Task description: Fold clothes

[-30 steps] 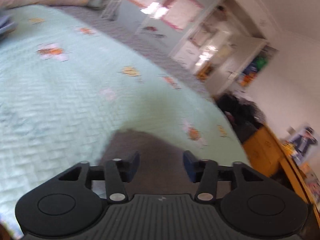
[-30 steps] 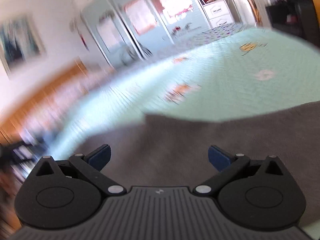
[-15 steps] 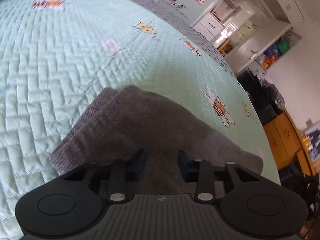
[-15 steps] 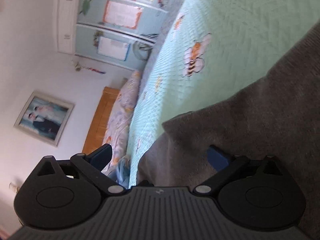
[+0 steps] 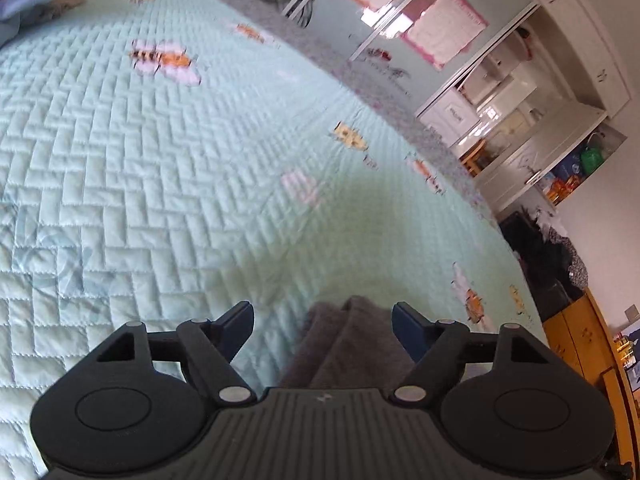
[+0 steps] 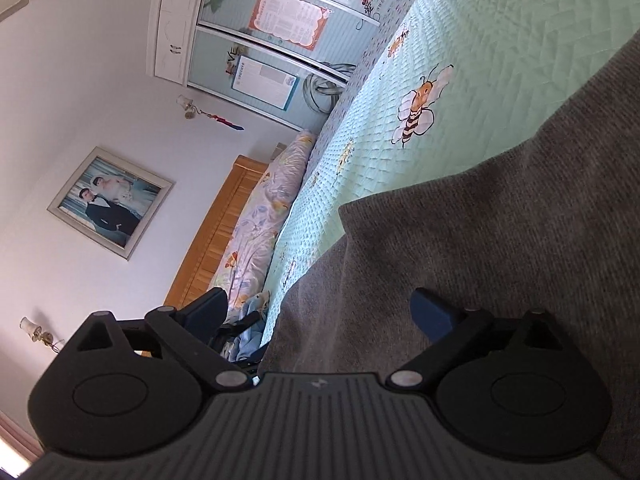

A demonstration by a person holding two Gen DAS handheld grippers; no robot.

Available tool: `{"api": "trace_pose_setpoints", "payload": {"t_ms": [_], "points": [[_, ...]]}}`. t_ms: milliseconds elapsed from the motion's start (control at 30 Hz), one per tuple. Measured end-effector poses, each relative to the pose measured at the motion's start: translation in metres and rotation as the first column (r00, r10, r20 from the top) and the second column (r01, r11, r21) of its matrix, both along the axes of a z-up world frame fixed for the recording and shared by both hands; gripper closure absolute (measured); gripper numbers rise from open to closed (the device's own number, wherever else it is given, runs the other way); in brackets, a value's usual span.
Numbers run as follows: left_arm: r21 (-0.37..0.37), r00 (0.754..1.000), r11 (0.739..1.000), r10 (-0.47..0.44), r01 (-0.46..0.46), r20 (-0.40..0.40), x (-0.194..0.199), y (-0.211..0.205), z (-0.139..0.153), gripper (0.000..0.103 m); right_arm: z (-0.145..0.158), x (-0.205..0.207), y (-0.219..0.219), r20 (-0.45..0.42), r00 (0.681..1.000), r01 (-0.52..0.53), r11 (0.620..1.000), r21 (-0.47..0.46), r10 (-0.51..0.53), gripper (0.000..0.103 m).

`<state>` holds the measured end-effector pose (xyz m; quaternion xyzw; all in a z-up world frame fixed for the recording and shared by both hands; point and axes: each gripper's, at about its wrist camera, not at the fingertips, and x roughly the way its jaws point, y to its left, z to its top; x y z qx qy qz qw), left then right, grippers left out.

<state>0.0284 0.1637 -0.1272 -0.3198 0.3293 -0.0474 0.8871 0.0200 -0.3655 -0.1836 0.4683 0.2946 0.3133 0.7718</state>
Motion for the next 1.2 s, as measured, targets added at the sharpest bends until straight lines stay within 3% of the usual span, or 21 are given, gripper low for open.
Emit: {"api": "trace_pose_setpoints", "payload": {"t_ms": [200, 333, 533, 600, 733, 833, 1000, 1100, 1200], "points": [[-0.038, 0.993, 0.997, -0.070, 0.074, 0.091, 0.002, -0.004, 0.015, 0.025, 0.002, -0.003, 0.010, 0.032, 0.999, -0.033, 0.995, -0.092, 0.036, 0.005], [-0.051, 0.988, 0.987, -0.153, 0.155, 0.025, 0.032, -0.012, 0.017, 0.025, 0.002, -0.005, 0.014, 0.036, 0.999, -0.034, 0.990, -0.137, 0.040, 0.005], [-0.076, 0.963, 0.963, -0.262, 0.257, -0.062, 0.066, -0.023, 0.011, 0.026, 0.002, -0.003, 0.013, 0.022, 0.999, -0.042, 0.990, -0.134, 0.045, 0.005], [-0.100, 0.952, 0.954, -0.291, 0.282, -0.095, 0.075, -0.024, 0.005, 0.031, 0.003, -0.003, 0.013, 0.021, 0.999, -0.044, 0.989, -0.144, 0.048, 0.005], [-0.111, 0.947, 0.959, -0.277, 0.262, -0.164, 0.085, -0.017, -0.002, 0.059, 0.005, -0.003, 0.017, 0.023, 0.998, -0.050, 0.984, -0.172, 0.055, 0.005], [-0.144, 0.941, 0.957, -0.278, 0.254, -0.192, 0.090, -0.009, -0.005, 0.063, 0.005, -0.002, 0.019, 0.023, 0.998, -0.052, 0.983, -0.175, 0.057, 0.005], [-0.201, 0.906, 0.943, -0.315, 0.265, -0.284, 0.096, -0.006, -0.009, 0.062, 0.006, -0.002, 0.019, 0.019, 0.998, -0.056, 0.983, -0.175, 0.060, 0.005], [-0.272, 0.889, 0.926, -0.340, 0.261, -0.307, 0.103, -0.003, -0.015, 0.054, 0.006, -0.002, 0.020, 0.022, 0.998, -0.056, 0.982, -0.178, 0.061, 0.005], [-0.333, 0.887, 0.913, -0.342, 0.236, -0.309, 0.108, 0.002, -0.023, 0.050, 0.005, -0.002, 0.020, 0.023, 0.998, -0.057, 0.983, -0.176, 0.062, 0.005]]}}
